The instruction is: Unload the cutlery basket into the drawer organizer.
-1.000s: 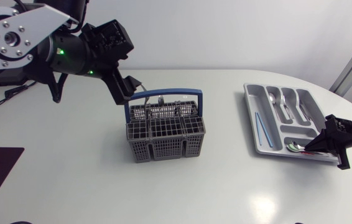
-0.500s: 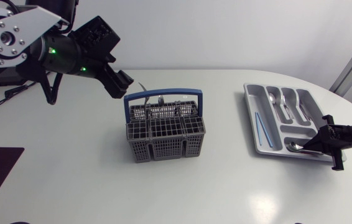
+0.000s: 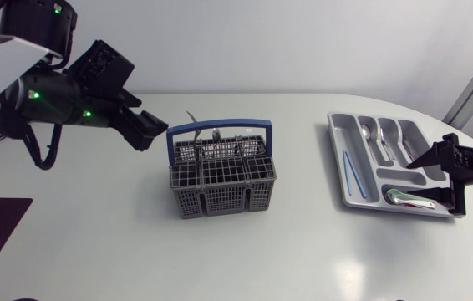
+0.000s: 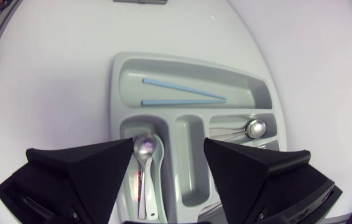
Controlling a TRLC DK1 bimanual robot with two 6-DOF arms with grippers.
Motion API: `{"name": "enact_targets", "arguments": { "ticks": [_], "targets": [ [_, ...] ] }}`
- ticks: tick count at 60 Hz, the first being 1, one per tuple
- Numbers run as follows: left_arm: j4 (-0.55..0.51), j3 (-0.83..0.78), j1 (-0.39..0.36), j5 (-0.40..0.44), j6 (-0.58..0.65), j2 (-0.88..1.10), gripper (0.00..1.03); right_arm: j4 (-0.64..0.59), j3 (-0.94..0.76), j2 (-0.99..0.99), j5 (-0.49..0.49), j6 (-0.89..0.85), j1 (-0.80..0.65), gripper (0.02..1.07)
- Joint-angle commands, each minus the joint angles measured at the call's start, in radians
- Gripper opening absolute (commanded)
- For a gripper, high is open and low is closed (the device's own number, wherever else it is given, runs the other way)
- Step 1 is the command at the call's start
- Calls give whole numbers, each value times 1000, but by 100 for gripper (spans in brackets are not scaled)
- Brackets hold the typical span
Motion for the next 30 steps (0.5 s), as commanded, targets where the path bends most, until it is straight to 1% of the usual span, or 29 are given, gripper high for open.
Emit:
{"name": "enact_targets", "arguments": {
  "ticks": [1,7,10,14,23,29,30],
  "targets": [
    [2,-64,2,13,-41,-30,98,-26,9,-52,-38,98,49,95],
    [14,-110,5,13,-44,-41,98,-22,23,-86,-83,226,108,95],
    [20,-134,11,13,-45,-52,98,3,24,-100,-99,311,141,95],
    [20,-166,25,28,-49,-64,98,14,23,-114,-119,387,187,95],
    [60,-248,24,30,-56,-78,98,147,16,-120,-127,644,305,95],
    [79,-281,15,30,-70,-78,98,216,13,-108,-122,759,375,95],
    [86,-292,15,31,-76,-78,97,242,12,-103,-119,802,398,95]
  ]
}}
